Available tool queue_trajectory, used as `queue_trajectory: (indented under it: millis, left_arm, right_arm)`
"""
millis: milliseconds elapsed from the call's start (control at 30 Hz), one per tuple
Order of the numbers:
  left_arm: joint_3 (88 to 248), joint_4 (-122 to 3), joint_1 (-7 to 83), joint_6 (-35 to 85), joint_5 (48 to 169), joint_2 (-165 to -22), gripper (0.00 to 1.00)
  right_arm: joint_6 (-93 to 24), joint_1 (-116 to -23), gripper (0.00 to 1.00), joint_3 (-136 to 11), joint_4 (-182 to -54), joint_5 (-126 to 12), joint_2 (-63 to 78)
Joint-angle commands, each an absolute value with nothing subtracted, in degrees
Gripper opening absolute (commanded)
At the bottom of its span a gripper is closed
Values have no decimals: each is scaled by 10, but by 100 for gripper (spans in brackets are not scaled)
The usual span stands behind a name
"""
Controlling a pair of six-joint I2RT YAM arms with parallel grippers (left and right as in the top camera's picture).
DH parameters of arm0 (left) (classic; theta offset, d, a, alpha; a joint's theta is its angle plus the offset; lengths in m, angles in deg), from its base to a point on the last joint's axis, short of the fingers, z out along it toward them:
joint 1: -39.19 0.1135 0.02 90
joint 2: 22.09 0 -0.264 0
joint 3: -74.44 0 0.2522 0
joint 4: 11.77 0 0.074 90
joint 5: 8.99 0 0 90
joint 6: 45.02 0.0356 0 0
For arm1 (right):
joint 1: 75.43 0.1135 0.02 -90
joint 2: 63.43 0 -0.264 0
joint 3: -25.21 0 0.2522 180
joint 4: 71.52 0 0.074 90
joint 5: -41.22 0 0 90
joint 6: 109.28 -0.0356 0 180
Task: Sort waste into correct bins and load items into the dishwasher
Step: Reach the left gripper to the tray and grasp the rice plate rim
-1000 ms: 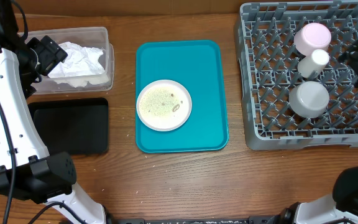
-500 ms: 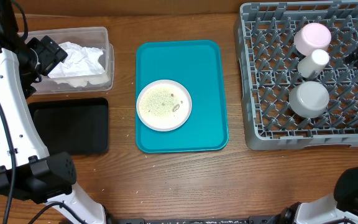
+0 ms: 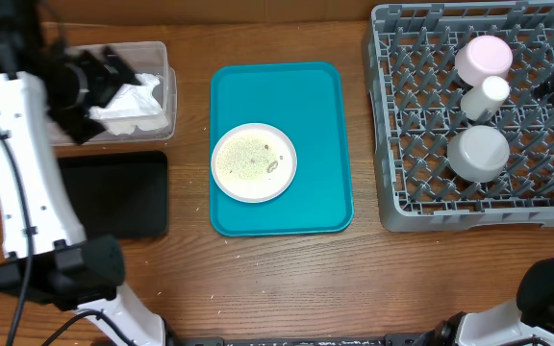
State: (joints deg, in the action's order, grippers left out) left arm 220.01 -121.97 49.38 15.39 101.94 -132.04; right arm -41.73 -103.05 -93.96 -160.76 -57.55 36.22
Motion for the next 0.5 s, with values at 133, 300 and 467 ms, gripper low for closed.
queue_trajectory:
  millis: [133,300,467]
  left_arm:
    - [2172,-1203,235,173,894,-1337,86]
    - [2152,-1183,109,96,775,-1387,66]
    - [2147,-1157,46,73,750,-1467,59]
  right_arm:
    - [-420,-1032,100,-941,-1604,-578,355]
    - [-420,-1032,100,-941,-1604,-578,355]
    - [-420,-1032,100,-941,-1604,-578,355]
